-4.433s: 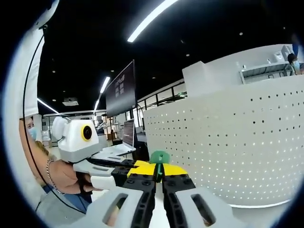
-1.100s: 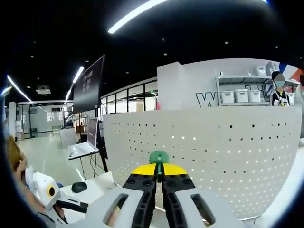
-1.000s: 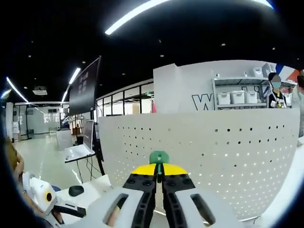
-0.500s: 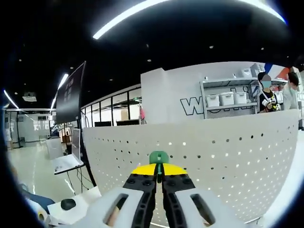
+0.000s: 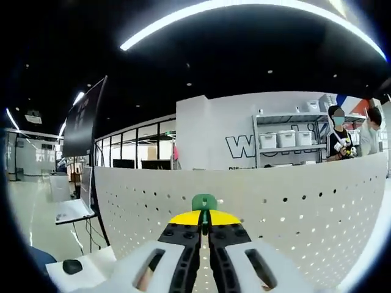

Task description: Insert the hook assembly into the mounting plate slot until the hook locks in place.

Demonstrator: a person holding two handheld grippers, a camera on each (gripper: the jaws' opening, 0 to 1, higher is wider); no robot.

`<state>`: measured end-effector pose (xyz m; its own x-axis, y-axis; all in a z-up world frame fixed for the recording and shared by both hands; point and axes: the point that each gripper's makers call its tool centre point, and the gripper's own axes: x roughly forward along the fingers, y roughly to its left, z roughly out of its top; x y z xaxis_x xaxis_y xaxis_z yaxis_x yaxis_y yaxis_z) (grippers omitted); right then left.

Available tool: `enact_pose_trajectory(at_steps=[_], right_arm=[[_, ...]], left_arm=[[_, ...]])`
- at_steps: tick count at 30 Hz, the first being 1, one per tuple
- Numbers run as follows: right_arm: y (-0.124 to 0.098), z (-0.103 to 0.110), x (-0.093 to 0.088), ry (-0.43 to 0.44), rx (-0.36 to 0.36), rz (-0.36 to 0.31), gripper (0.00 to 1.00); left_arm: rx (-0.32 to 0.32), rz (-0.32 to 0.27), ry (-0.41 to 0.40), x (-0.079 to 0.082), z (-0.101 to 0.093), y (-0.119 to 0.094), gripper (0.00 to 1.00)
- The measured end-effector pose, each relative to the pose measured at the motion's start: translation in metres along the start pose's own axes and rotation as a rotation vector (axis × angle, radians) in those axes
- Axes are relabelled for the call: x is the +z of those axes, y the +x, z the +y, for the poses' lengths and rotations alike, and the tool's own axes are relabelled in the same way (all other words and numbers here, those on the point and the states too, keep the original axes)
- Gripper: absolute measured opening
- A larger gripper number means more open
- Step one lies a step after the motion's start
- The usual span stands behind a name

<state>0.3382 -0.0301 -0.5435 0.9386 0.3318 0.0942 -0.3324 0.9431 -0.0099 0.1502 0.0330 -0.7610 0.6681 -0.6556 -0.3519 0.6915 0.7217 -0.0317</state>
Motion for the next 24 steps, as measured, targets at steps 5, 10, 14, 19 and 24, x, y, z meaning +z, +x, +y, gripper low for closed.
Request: enact_pose_trajectory(at_steps=[5, 10, 14, 19, 24], right_arm=[[0.007, 0.004, -0.002, -0.023, -0.014, -0.012, 0.00], [0.015, 0.003, -0.004, -0.019, -0.031, -0.016, 0.00], [0.020, 0.002, -0.007, -0.021, -0.039, -0.007, 0.00], [0.023, -0.001, -0.008, -0.031, -0.048, -0.004, 0.00], [0.024, 0.000, -0.009, -0.005, -0.052, -0.005, 0.01]], left_arm=[[-0.002, -0.001, -0.007, -0.001, 0.000, 0.000, 0.70], [-0.009, 0.007, 0.011, -0.003, -0.002, 0.000, 0.70], [-0.017, 0.007, 0.007, -0.004, -0.004, 0.001, 0.70], [-0.030, 0.013, 0.011, -0.005, -0.006, 0.002, 0.70], [-0.029, 0.016, 0.005, -0.006, -0.006, 0.002, 0.70]])
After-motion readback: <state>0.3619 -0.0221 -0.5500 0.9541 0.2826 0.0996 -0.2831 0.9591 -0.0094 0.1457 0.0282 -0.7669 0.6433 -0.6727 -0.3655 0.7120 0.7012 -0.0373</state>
